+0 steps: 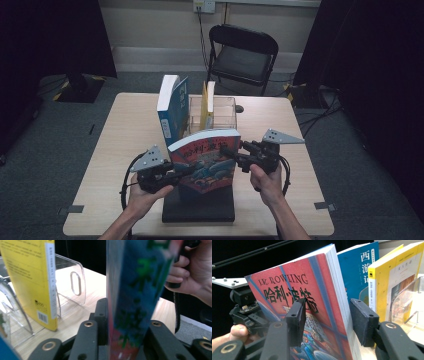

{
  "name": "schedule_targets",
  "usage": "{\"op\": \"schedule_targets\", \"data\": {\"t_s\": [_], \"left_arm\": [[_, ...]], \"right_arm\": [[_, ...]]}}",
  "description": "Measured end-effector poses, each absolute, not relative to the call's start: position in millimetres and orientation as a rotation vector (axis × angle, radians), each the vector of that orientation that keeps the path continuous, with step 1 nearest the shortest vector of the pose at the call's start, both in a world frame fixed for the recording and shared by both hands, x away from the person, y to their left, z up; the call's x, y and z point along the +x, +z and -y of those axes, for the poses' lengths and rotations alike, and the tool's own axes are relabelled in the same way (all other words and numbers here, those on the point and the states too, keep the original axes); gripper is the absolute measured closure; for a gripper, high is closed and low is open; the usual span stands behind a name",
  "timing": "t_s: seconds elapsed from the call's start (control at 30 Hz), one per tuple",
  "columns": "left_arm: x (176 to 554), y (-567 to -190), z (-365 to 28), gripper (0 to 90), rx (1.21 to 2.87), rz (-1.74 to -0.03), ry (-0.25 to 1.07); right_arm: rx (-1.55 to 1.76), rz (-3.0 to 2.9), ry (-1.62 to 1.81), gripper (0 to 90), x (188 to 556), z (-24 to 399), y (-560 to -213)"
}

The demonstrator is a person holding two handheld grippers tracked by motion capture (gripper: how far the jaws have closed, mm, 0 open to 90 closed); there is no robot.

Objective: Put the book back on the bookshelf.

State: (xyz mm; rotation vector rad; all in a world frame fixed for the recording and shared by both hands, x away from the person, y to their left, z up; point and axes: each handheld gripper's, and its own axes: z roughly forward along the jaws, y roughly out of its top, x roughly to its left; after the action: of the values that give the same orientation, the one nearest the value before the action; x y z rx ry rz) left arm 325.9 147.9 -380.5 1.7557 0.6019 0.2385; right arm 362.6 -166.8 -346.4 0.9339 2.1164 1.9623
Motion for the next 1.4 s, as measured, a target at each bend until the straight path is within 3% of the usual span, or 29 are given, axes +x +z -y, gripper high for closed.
{"op": "schedule_targets", "data": {"t_s": [0.13, 0.33, 0.67, 0.97, 1.4], "left_arm": [[325.7, -378.4, -133.3, 60.8, 1.743, -0.598, 0.223], [332.6, -382.7, -127.0, 53.0, 1.67, -0.619, 0.172], [333.9, -380.7, -125.5, 72.5, 1.697, -0.621, 0.203], [333.7, -376.8, -128.3, 74.6, 1.699, -0.703, 0.203], [333.1, -375.1, -158.5, 74.7, 1.702, -0.761, 0.248]], "right_arm": [[0.915, -2.124, 1.961, 48.5, 355.8, 168.9, -345.6], [0.923, -2.126, 1.955, 48.5, 350.9, 171.4, -346.1], [0.948, -2.127, 1.925, 48.0, 350.9, 171.6, -347.1], [1.036, -2.139, 1.837, 37.2, 353.5, 179.7, -366.0], [1.289, -2.189, 1.492, 27.8, 340.4, 223.0, -429.8]]}}
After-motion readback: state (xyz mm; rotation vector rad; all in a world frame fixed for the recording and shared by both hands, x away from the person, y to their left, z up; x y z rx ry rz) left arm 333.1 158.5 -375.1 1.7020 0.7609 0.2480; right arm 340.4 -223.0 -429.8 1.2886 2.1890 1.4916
